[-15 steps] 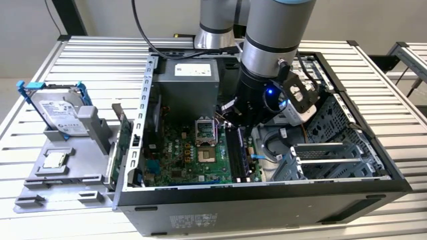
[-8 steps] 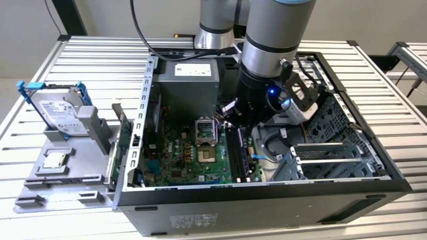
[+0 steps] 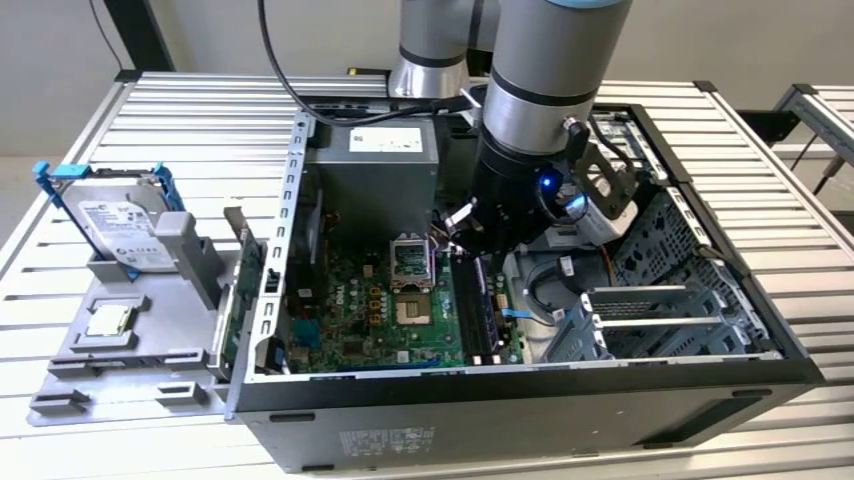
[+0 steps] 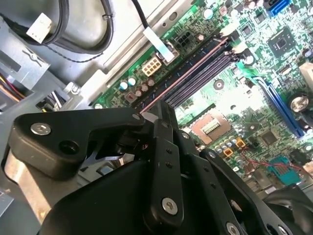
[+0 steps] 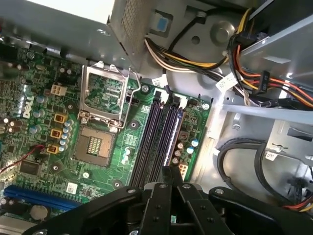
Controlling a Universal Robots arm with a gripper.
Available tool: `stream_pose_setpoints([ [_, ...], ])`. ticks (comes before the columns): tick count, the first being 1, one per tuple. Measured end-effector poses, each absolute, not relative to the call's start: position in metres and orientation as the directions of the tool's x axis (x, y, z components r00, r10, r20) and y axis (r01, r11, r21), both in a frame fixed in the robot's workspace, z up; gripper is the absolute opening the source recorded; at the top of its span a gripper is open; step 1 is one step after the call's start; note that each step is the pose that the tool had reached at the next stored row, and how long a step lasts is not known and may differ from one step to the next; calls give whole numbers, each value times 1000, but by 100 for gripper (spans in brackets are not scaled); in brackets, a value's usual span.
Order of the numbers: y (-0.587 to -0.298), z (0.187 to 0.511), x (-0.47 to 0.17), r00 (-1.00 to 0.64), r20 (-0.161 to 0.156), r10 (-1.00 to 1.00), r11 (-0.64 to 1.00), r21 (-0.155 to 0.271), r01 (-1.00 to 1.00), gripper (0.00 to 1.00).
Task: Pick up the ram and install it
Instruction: 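Press down the ram until it locks into place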
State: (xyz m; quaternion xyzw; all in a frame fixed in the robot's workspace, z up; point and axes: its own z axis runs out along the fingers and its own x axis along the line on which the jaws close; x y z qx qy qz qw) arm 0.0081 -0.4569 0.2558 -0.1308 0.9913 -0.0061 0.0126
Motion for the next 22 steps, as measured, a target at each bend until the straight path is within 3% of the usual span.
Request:
stream_pose_setpoints([
  [22,-457,256,8,-932,-24,-361,932,-15,-361,0],
])
